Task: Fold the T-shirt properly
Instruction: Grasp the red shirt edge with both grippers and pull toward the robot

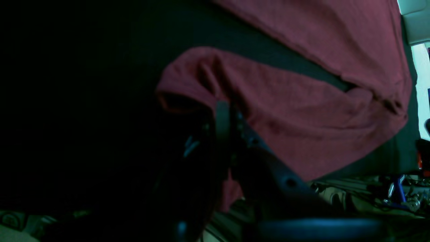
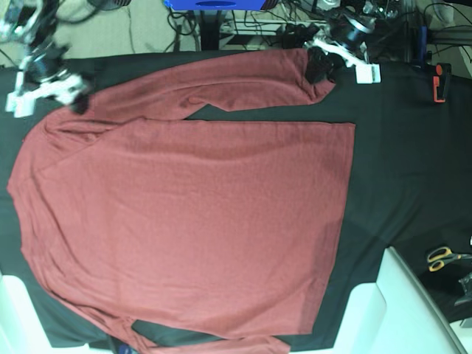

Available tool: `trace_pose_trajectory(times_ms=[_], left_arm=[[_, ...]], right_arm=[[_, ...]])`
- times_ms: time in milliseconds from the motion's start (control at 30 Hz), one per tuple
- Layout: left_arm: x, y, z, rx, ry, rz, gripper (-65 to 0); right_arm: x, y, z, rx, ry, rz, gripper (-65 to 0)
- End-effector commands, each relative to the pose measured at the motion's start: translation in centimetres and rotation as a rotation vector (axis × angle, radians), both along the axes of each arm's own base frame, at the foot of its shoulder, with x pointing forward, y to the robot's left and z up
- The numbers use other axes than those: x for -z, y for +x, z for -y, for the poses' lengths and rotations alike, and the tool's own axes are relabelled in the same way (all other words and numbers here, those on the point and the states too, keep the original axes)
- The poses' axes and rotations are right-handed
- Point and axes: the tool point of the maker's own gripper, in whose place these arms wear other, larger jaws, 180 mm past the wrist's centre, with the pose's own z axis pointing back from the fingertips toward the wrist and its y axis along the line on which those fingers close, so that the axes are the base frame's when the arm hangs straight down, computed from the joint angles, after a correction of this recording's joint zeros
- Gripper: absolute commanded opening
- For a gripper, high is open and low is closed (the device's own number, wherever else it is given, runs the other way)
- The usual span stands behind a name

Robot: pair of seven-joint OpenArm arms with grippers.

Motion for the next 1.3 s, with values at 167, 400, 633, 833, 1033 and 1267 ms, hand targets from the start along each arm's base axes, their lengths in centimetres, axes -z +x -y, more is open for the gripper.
trace_pose_trajectory(times_ms=[167,400,633,833,1033,1267], left_arm=[[-0.5,-0.1,-0.3,-0.003,-0.002,0.014,-65.0],[-0.5,-0.2,-0.3,-0.002,-0.002,0.014,-65.0],[-0.5,-0.1,-0.4,-0.003,0.0,0.015,-65.0],[-0.6,-0.1,-0.5,-0.006,0.002,0.017,-65.0],[-0.7,0.1,-0.5,-0.003,0.003,0.019,-65.0],[-3.0,2.1,-0.2,0.076,0.043,-0.014,-65.0]], right_arm=[[0.6,1.3,3.2,0.065,0.083,0.006,-27.6],[2.7,2.2,3.0,0.067,0.165,-0.012,-27.8],[4.7,2.2,2.1,0.088,0.232,-0.049,-28.7],[4.8,1.8,2.0,0.093,0.235,-0.053,-60.3],[4.8,1.7,2.1,0.084,0.231,-0.06,-64.8],[2.7,3.3,2.4,0.02,0.199,-0.055,-64.8]])
